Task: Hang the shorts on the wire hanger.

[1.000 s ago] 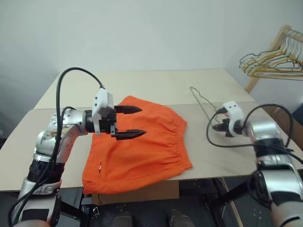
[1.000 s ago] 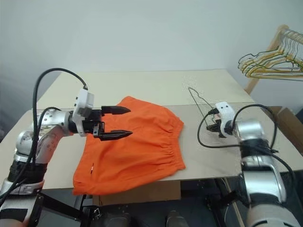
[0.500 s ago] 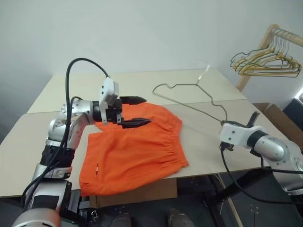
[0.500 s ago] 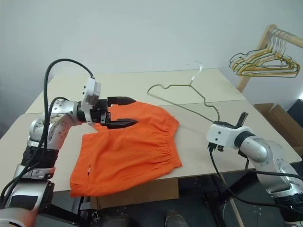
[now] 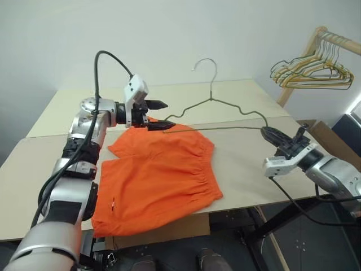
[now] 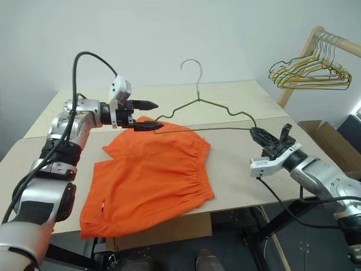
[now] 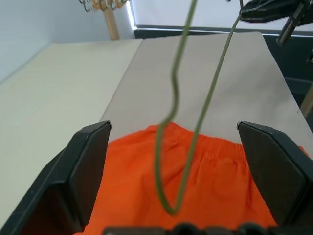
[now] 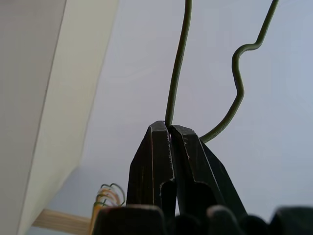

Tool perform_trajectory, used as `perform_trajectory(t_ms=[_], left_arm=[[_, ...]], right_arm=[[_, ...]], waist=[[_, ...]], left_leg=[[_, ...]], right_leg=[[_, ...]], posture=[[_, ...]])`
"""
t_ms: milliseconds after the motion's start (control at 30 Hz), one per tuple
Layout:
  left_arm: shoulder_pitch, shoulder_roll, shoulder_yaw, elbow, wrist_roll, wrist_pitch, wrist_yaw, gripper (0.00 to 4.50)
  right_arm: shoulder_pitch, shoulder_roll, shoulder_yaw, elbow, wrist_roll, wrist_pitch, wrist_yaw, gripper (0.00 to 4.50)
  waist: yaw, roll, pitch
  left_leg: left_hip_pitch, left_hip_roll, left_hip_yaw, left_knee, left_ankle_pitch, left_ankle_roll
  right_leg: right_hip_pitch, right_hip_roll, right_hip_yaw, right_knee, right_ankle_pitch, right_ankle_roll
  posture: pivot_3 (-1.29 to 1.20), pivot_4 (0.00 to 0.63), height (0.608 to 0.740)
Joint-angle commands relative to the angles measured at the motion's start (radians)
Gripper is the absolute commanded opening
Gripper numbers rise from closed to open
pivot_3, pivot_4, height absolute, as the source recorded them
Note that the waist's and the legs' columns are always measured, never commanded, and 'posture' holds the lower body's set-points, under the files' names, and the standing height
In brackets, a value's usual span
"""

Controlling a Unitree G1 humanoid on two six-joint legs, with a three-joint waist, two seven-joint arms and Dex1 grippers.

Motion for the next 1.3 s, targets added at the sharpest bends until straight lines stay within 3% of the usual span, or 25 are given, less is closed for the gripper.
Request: perform_trajectory(t_ms=[33, 467, 567, 967, 1100, 1300], left_arm=[[-0.069, -0.016, -0.016, 0.064, 0.031, -0.046, -0.084, 4.5], [-0.077, -0.038, -0.074, 0.142, 0.163, -0.155, -0.209, 4.5], [-0.074, -0.053, -0.084, 0.163, 0.204, -0.173, -0.15, 3.95], [-0.077, -0.061, -0.062, 0.175, 0.217, -0.177, -0.135, 0.11], [-0.08, -0.062, -0.056, 0.174, 0.214, -0.169, -0.129, 0.05], [-0.083, -0.056, -0.038, 0.172, 0.206, -0.139, -0.127, 0.0]], right_arm=[[-0.041, -0.021, -0.019, 0.008, -0.026, -0.023, -0.053, 0.01], [-0.067, -0.012, -0.02, 0.004, -0.021, -0.03, -0.042, 0.01], [-0.087, -0.008, -0.016, 0.009, -0.02, -0.031, -0.041, 0.0], [-0.109, -0.002, -0.001, 0.02, -0.024, -0.043, -0.042, 0.0], [-0.111, -0.007, 0.002, 0.024, -0.012, -0.06, -0.027, 0.0], [-0.092, -0.03, 0.006, 0.009, 0.051, -0.141, 0.041, 1.81]], waist=[[-0.002, 0.0, 0.0], [-0.036, 0.0, 0.0], [-0.04, 0.0, 0.0], [-0.045, -0.001, 0.0], [-0.046, -0.001, 0.0], [-0.046, -0.001, 0.0]], left_leg=[[0.0, 0.0, 0.0, 0.0, 0.0, 0.0], [0.001, 0.0, 0.0, 0.0, 0.0, 0.0], [0.001, 0.0, 0.0, 0.0, 0.0, 0.0], [0.001, 0.0, 0.0, 0.0, 0.0, 0.001], [0.001, 0.0, 0.0, 0.0, 0.0, 0.001], [0.001, 0.0, 0.0, 0.0, -0.001, 0.001]], right_leg=[[0.0, 0.0, 0.0, 0.0, -0.001, -0.001], [0.001, 0.0, 0.002, 0.001, 0.002, 0.004], [0.001, 0.0, 0.002, 0.001, 0.003, 0.004], [0.001, 0.0, 0.002, 0.002, 0.003, 0.005], [0.001, 0.0, 0.002, 0.002, 0.003, 0.005], [0.001, 0.0, 0.002, 0.002, 0.003, 0.005]], posture=[[-0.02, 0.0, 0.74], [-0.02, 0.0, 0.74], [-0.02, 0.0, 0.74], [-0.01, 0.0, 0.74], [-0.01, 0.0, 0.74], [-0.01, 0.0, 0.74]])
